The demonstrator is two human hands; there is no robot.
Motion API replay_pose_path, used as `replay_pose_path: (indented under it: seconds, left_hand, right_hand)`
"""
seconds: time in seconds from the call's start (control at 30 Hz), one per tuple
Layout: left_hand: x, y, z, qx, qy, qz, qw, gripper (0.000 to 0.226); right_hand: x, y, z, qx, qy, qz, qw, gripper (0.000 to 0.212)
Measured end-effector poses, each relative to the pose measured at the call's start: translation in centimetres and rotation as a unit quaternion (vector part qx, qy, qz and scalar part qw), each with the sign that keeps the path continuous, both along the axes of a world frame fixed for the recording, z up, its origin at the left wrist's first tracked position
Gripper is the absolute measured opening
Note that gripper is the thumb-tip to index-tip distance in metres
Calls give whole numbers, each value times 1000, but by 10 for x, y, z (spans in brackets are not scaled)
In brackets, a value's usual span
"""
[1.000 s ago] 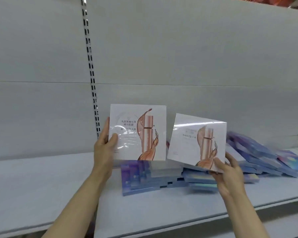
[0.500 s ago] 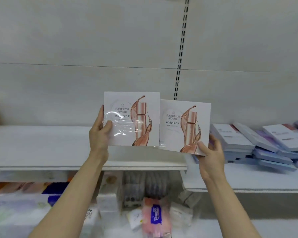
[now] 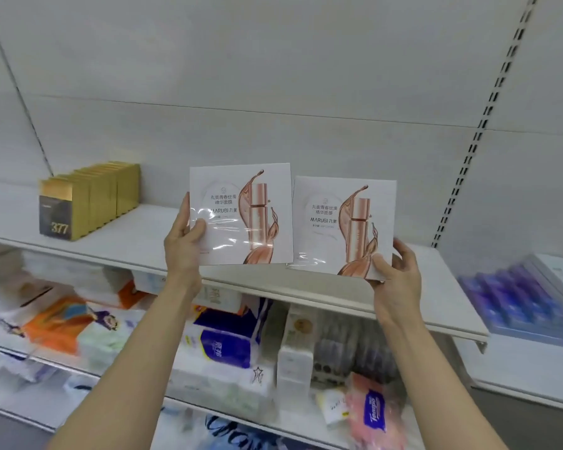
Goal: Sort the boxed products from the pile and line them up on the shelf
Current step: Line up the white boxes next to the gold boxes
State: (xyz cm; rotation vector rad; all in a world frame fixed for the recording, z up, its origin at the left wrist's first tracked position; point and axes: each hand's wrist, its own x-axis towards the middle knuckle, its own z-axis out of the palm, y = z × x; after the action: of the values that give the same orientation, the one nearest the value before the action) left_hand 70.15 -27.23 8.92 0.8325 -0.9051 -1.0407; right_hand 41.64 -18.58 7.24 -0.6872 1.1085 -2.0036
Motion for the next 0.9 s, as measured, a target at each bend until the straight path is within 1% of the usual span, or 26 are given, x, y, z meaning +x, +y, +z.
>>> replay_pose_path:
  seconds: [0.1,0.23,0.37,0.47,0.67,0.8,0.9]
  left_hand:
    - [23,-12,-4,3,2,27,1000,53]
    - [52,-27,-6,6,11,53,999,53]
    - [74,-42,-9,8,14,78,997,53]
    - [87,-52,-6,-5,5,84,996,53]
    - [135,-83,-2,-30,-12,80,996,50]
    - [188,-108,1,-44,-14,72,996,49]
    - [227,-127,-4,-41,-3,47,998,50]
  right_hand:
    - [22,-30,-1,5,8,34,999,37]
    - [52,-68,-6,11,13,73,997,38]
    - [78,-100,-8,14,-10,87,996,40]
    - [99,-122,-13,18,-6,92,996,42]
    - [154,-180,-24,43,31,99,994,44]
    - [204,-235,-24,62,54,92,992,46]
    - [246,-276,-23,77,56,91,991,49]
